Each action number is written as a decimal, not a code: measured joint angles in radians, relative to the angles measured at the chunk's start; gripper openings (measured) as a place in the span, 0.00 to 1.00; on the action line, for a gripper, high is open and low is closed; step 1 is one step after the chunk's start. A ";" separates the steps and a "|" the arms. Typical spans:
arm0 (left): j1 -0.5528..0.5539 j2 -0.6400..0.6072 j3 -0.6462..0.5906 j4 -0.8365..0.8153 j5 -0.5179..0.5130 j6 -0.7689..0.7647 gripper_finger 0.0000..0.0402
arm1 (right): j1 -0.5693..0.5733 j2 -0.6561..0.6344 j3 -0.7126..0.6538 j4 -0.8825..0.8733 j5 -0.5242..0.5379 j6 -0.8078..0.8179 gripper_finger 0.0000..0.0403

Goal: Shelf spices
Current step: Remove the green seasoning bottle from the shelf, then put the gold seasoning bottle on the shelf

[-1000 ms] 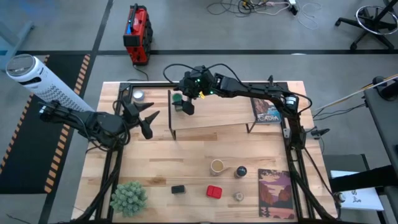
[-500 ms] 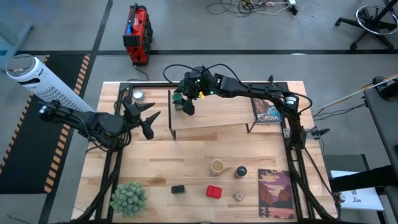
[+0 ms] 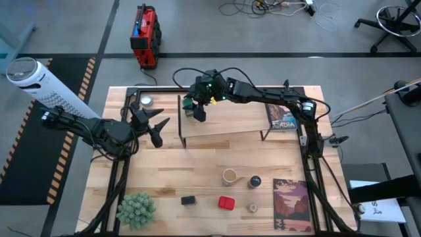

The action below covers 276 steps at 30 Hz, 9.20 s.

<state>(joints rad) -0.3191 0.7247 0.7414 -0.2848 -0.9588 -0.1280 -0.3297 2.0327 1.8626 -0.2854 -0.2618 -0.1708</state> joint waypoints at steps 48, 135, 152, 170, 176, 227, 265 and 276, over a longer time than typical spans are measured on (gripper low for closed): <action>0.000 -0.026 0.000 -0.029 0.105 -0.008 0.48 | 0.250 -0.111 0.100 -0.361 0.000 0.022 0.46; 0.000 -0.087 0.000 -0.053 0.380 -0.019 0.48 | 0.524 0.098 -0.368 0.492 0.265 0.352 0.66; 0.000 -0.069 0.000 -0.050 0.383 -0.019 0.48 | 0.553 0.012 -0.052 -0.019 0.264 0.165 0.57; 0.000 0.048 0.001 0.086 0.388 0.040 0.48 | 0.668 -0.278 -0.039 -0.140 0.429 0.106 0.52; -0.001 0.103 0.050 0.073 0.388 0.012 0.48 | 0.748 -0.324 -0.044 -0.211 0.538 0.083 0.51; -0.193 0.749 0.693 -0.170 0.318 -0.281 0.48 | 1.225 -0.771 -1.018 0.370 0.766 0.316 0.49; -0.276 0.974 0.866 -0.521 0.336 -0.442 0.48 | 1.261 -0.768 -1.222 0.373 1.159 0.637 0.49; -0.127 1.054 0.866 -0.364 0.545 -0.189 0.50 | 1.261 -0.768 -1.224 0.357 1.207 0.651 0.49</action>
<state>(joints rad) -0.4461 1.7782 1.6073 -0.6490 -0.4143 -0.3174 0.9318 1.2644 0.6384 0.0718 0.9452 0.4800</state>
